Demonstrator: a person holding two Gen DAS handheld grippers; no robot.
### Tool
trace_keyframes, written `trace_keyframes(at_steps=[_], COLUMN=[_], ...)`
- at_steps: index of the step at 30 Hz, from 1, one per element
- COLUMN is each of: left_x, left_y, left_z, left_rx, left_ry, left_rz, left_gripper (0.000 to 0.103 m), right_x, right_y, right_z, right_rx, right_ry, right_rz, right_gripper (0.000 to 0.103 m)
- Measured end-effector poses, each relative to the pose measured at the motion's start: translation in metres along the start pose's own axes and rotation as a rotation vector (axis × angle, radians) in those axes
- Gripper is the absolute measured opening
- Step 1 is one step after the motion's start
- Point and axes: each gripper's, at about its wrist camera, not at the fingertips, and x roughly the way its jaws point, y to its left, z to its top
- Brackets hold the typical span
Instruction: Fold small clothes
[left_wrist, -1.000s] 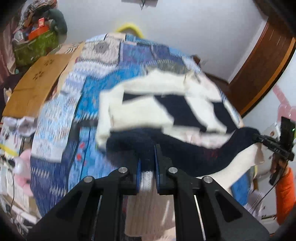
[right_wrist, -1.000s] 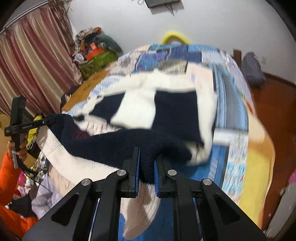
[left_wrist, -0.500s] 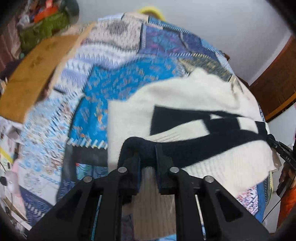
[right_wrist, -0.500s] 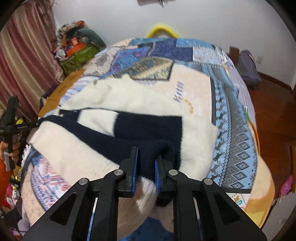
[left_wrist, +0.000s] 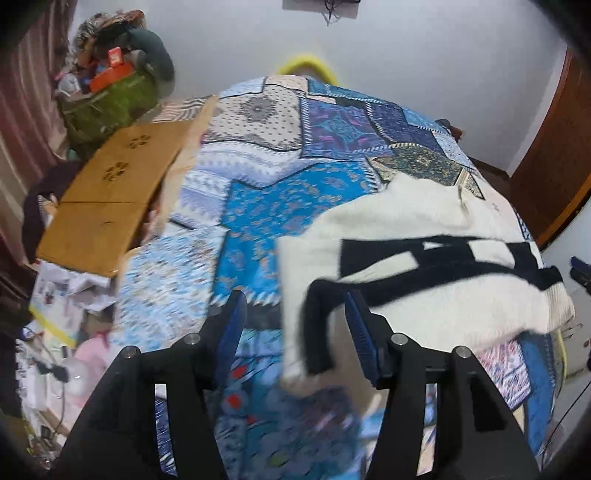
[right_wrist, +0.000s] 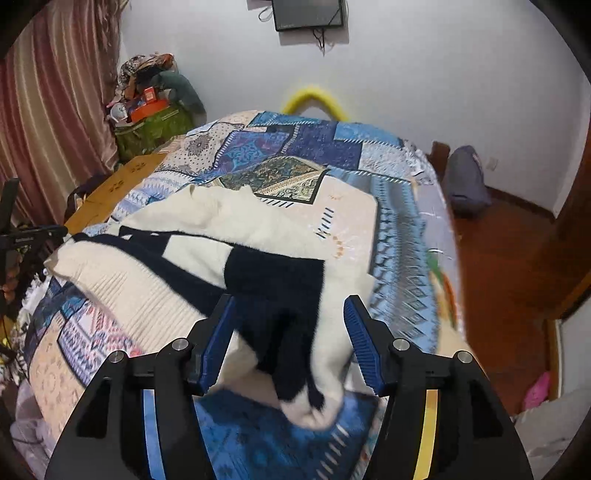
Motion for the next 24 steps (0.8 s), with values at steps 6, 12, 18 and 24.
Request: trace_keyframes(at_steps=[6,12,18,24], left_x=[-0.004,0.008,0.023,0.044], left_y=[0.018,-0.003,-0.038,-0.046], left_z=[-0.039,-0.063,-0.048,0.0], left_rx=[0.021,0.12,0.244,0.205], left_ry=[0.048,0.093,0.062,0.045], left_rz=[0.065,0.053,0.049,-0.006], left_gripper=[0.055,0.057,0.062,0.062], right_x=[-0.015,0.006,0.027,0.053], right_y=[0.006,0.02,0.043,0.05], right_z=[-0.026,-0.049,-0.033,0.003], right_rx=[-0.06,-0.147,-0.236,-0.285], right_ry=[0.04,0.128,0.093,0.049], right_rz=[-0.055,-0.09,-0.082,-0.033], right_gripper=[0.069,0.069,0.069,0.069])
